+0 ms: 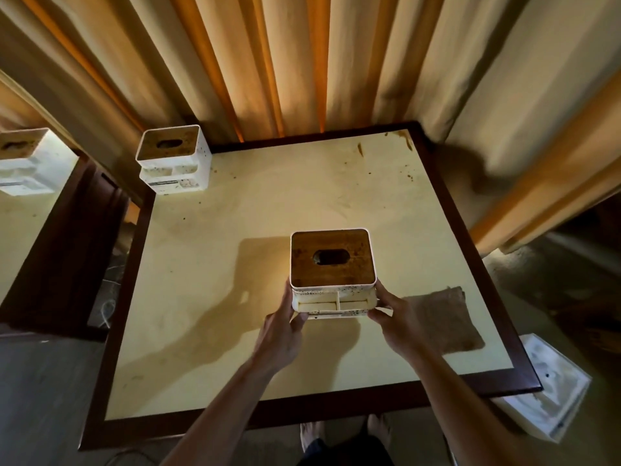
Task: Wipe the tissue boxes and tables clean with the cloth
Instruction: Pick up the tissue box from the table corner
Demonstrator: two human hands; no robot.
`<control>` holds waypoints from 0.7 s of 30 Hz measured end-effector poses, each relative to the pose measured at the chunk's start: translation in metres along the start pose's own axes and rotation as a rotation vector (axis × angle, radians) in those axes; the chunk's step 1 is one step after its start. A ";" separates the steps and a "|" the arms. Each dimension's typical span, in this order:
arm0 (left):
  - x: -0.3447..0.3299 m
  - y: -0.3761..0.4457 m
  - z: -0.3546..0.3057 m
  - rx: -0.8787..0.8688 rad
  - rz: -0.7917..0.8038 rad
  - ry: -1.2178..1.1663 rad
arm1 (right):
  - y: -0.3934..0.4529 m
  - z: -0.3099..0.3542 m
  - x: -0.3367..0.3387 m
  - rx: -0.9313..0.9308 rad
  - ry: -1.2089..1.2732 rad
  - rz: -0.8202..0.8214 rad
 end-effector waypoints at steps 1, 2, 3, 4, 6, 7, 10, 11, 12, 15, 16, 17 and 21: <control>-0.002 -0.002 0.000 0.008 0.009 -0.010 | -0.001 -0.001 0.000 0.011 -0.005 0.002; -0.003 -0.004 -0.002 0.010 0.017 -0.015 | -0.001 -0.001 -0.001 0.023 -0.004 0.001; -0.005 -0.005 0.001 0.022 0.022 -0.018 | -0.001 -0.002 -0.001 0.031 0.000 0.000; -0.006 -0.006 0.000 0.031 0.028 -0.015 | -0.001 -0.001 -0.001 0.036 0.009 0.000; -0.007 -0.008 0.001 0.049 0.022 -0.021 | -0.002 -0.002 -0.003 0.039 0.028 0.007; -0.007 -0.010 0.000 0.049 0.021 -0.020 | -0.003 -0.001 -0.004 0.042 0.033 0.015; -0.010 -0.015 0.002 0.055 0.032 -0.018 | -0.007 -0.006 -0.004 0.020 0.040 0.020; -0.013 -0.016 0.005 0.064 0.041 -0.016 | -0.008 -0.008 -0.005 0.010 0.045 0.021; -0.015 -0.018 0.007 0.072 0.047 -0.016 | -0.010 -0.009 -0.005 0.006 0.056 0.025; -0.021 -0.017 0.013 0.084 0.058 -0.021 | -0.010 -0.014 -0.005 -0.003 0.069 0.030; -0.023 -0.016 0.014 0.082 0.062 -0.020 | -0.010 -0.015 -0.006 -0.007 0.066 0.036; -0.024 -0.015 0.017 0.082 0.063 -0.026 | -0.008 -0.018 -0.007 -0.008 0.062 0.039; -0.030 -0.012 0.021 0.104 0.084 -0.056 | -0.006 -0.016 -0.004 -0.015 0.054 0.041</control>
Point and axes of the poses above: each hand's wrist, its own y-axis towards the middle knuckle, its own x-axis out of the back of the hand, z = x × y, the point moved 10 cm from there along y, towards the middle knuckle, and after that the axes turned 11 degrees about -y, right-handed, at the moved point
